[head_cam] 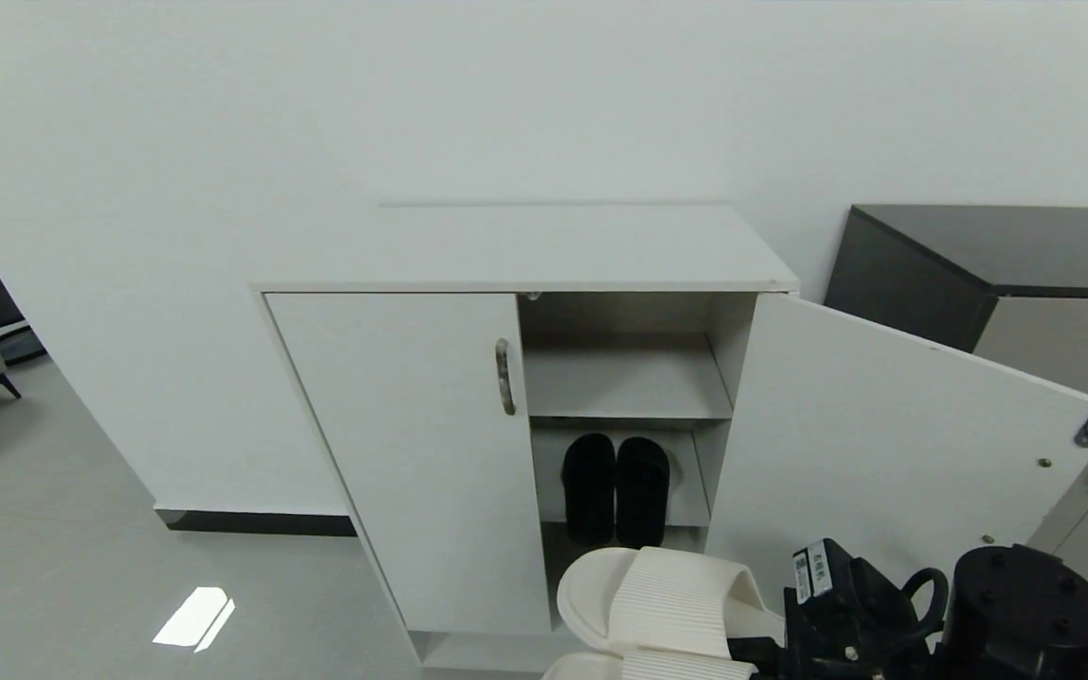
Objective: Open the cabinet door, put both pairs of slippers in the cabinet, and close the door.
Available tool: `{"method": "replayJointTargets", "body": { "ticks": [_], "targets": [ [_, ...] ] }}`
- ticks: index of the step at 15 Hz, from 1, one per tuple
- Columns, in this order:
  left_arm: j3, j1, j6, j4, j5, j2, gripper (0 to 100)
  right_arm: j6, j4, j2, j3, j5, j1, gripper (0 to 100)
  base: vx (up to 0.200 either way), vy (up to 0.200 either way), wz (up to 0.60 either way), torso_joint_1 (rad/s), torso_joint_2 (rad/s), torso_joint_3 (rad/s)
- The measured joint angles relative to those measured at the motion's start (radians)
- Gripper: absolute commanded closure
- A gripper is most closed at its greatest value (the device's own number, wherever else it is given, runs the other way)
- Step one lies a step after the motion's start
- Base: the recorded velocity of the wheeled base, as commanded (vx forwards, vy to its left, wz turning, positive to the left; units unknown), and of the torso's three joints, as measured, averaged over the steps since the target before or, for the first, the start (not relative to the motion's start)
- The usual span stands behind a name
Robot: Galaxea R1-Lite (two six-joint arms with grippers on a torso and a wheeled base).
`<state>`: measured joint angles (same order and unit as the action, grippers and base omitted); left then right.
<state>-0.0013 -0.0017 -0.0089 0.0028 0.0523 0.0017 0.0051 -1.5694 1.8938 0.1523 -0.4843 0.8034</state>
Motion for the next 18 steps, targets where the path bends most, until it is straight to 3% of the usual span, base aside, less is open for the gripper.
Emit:
{"method": "replayJointTargets", "body": {
  "ticks": [10,13,15,17,18],
  "targets": [
    [0.000,0.000,-0.001,0.001,0.000,0.000,100,-0.048,0.000,0.020,-0.007,0.013,-0.006,100,0.000,0.000,0.00,-0.157,0.45,0.290],
    [0.000,0.000,-0.001,0.000,0.000,0.000,100,-0.149,0.000,0.038,-0.018,0.153,-0.001,100,0.000,0.000,0.00,-0.028,0.11,0.080],
    [0.000,0.000,-0.001,0.000,0.000,0.000,100,-0.070,0.014,0.041,0.060,0.282,0.023,100,0.000,0.000,0.00,0.000,0.00,0.000],
    [0.000,0.000,0.001,0.000,0.000,0.000,100,0.012,0.172,0.039,0.210,0.491,0.054,100,0.000,0.000,0.00,0.000,0.00,0.000],
    [0.000,0.000,0.001,0.000,0.001,0.000,100,0.076,0.362,0.037,0.339,0.598,0.070,100,0.000,0.000,0.00,0.000,0.00,0.000]
  ]
}}
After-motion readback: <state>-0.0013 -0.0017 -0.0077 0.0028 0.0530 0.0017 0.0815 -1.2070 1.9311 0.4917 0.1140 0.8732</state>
